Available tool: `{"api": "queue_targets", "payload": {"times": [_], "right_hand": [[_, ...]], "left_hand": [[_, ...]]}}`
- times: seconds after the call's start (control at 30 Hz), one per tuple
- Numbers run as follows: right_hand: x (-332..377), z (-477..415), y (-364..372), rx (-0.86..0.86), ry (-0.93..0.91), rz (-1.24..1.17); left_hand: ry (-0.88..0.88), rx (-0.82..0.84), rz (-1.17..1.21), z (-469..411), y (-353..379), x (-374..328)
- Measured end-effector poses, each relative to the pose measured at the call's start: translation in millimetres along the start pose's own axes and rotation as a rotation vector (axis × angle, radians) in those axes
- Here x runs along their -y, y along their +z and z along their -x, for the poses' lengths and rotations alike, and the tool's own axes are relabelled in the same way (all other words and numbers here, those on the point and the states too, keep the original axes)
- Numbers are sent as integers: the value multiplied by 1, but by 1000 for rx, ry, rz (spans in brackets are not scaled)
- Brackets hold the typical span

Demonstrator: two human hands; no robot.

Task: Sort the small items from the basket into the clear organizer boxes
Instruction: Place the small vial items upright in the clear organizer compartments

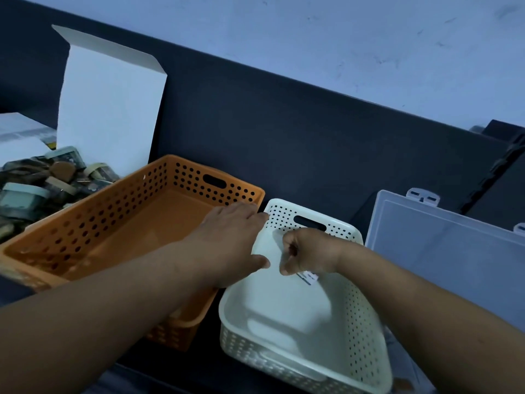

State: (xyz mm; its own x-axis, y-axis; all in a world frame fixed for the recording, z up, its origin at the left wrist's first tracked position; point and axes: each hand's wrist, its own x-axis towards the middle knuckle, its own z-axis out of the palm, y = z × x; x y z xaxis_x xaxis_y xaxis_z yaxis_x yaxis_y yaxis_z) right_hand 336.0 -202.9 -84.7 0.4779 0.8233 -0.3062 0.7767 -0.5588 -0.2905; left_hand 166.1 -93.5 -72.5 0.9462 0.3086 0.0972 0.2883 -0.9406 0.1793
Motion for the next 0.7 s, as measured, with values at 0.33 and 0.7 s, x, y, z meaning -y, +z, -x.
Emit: {"api": "queue_targets", "payload": {"times": [0.33, 0.7], "right_hand": [[9, 59, -29, 102, -174, -960], [-24, 139, -34, -74, -89, -1116]], "left_hand": [[-13, -90, 349, 3, -18, -24], [-174, -2, 1130, -9, -29, -101]]}}
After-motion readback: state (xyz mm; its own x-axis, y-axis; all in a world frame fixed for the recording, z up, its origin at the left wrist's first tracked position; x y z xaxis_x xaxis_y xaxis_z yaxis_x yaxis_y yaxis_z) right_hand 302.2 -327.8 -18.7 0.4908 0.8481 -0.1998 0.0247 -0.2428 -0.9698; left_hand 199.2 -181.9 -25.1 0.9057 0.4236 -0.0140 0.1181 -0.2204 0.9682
